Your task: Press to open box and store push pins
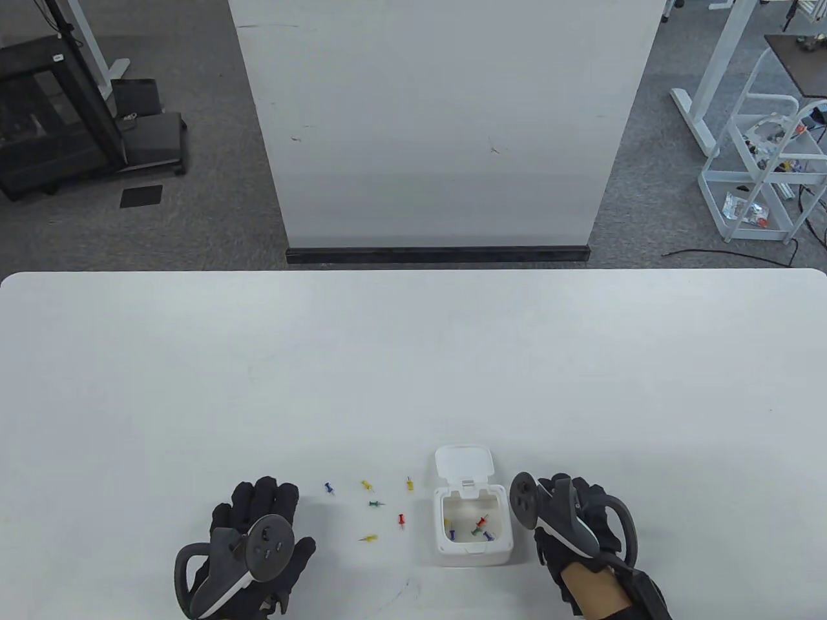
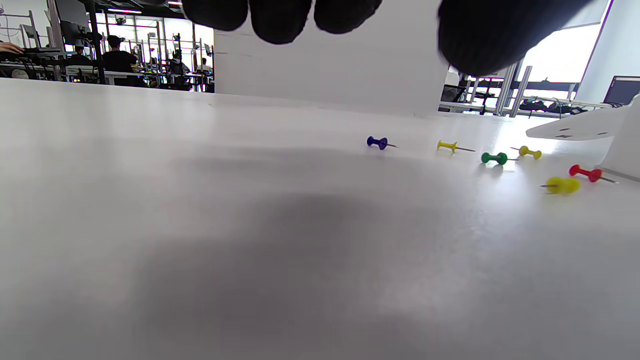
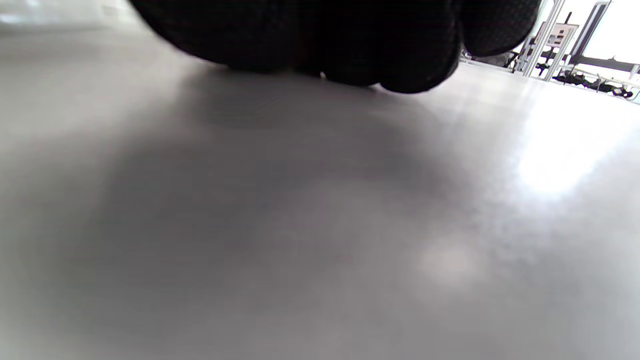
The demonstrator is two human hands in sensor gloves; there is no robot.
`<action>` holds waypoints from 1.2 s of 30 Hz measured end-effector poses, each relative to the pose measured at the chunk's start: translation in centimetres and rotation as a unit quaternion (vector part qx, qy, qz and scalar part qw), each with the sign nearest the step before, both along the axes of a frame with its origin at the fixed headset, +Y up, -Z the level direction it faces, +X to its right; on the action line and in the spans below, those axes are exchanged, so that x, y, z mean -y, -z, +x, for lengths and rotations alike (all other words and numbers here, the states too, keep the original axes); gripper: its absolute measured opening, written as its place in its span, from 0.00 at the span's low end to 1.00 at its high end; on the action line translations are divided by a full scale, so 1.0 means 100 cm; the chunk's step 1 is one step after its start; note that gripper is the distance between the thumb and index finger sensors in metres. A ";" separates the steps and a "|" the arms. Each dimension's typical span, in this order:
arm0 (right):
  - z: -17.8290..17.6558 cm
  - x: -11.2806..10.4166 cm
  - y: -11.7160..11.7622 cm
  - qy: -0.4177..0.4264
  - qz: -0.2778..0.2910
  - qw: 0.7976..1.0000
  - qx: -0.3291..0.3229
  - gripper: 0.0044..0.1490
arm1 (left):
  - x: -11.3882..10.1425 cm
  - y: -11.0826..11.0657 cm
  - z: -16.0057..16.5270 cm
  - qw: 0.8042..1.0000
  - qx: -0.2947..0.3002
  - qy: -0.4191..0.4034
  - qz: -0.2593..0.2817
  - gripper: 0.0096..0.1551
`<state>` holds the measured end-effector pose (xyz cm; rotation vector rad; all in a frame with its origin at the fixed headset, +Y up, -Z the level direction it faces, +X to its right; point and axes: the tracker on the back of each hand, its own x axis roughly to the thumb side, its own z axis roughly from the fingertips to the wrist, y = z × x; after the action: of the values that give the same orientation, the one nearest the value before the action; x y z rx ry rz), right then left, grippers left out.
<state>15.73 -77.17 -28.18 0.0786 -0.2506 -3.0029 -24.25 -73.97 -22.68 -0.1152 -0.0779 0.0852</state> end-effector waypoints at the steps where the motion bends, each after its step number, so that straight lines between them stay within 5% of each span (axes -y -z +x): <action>1: 0.003 0.000 0.001 0.010 -0.003 1.000 0.004 0.29 | 0.000 0.000 0.000 1.000 0.000 -0.001 0.000 0.48; 6: 0.015 -0.009 0.002 0.061 -0.006 0.997 0.039 0.28 | 0.000 0.000 0.000 1.000 0.000 0.001 0.001 0.48; 9: 0.018 -0.032 -0.002 0.155 0.003 0.987 0.051 0.28 | 0.000 0.000 0.000 1.000 0.000 0.001 0.001 0.48; 15: -0.010 -0.063 -0.016 0.213 0.000 0.977 -0.011 0.28 | 0.000 0.000 0.001 1.000 0.000 0.002 0.001 0.48; 27: -0.043 -0.063 -0.021 0.195 -0.003 0.978 -0.068 0.29 | 0.000 -0.001 0.000 1.000 0.000 0.000 0.003 0.48; 36: 0.001 -0.052 0.004 0.183 0.001 0.982 0.034 0.30 | 0.000 -0.001 0.000 1.000 0.000 0.000 0.002 0.48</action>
<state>15.83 -71.97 -28.61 0.1518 -0.2994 -3.3710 -24.25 -73.97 -22.59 -0.1116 -0.0773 0.0847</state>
